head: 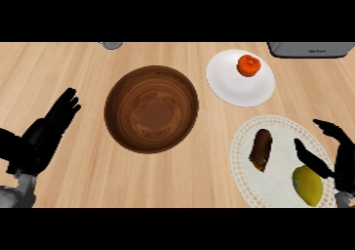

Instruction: Pick the sweet potato from the placemat and place it in the bowl

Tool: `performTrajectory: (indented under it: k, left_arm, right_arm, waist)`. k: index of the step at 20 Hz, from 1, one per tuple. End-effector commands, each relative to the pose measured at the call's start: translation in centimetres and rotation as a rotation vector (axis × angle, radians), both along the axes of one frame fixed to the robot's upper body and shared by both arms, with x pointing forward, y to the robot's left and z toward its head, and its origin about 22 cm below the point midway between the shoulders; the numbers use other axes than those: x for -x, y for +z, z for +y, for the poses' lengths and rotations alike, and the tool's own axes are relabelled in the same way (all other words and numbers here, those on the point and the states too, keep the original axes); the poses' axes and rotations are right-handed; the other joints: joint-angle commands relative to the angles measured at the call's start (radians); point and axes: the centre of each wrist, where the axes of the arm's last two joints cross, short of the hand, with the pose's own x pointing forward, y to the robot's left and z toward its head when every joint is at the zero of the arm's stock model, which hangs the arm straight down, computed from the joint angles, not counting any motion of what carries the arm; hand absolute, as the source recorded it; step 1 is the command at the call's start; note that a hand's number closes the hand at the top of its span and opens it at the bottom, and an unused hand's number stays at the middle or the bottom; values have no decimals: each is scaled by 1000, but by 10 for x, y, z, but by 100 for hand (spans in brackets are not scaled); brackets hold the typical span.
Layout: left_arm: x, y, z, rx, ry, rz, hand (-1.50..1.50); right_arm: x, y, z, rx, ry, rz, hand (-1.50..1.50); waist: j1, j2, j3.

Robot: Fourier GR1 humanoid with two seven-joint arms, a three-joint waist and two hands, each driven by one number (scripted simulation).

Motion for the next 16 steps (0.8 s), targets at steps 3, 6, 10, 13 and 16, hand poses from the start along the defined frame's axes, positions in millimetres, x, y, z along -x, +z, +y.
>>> performTrajectory:
  k: [3, 6, 10, 13, 16]
  left_arm:
    - [-13, 10, 5, 7, -31, 56, 0]
    - [-17, 8, 1, -9, -19, 53, 0]
    - [-17, 7, 3, 0, -42, 66, 0]
    - [-20, 11, 5, -2, -28, 56, 0]
    - [-22, 13, 1, -11, -35, 54, 0]
  right_arm:
    - [5, -37, 55, 220, -8, -114, -150]
    - [-8, -43, 64, 286, -27, -81, -150]
    - [-28, -32, 50, 346, -126, 59, -150]
    - [-28, -34, 51, 364, -179, 226, -150]
    - [-41, -26, 62, 392, -223, 367, -150]
  waist:
    - [24, -2, 4]
    - [23, -5, 1]
    - [22, -10, -5]
    - [26, -12, -7]
    - [42, -10, -6]
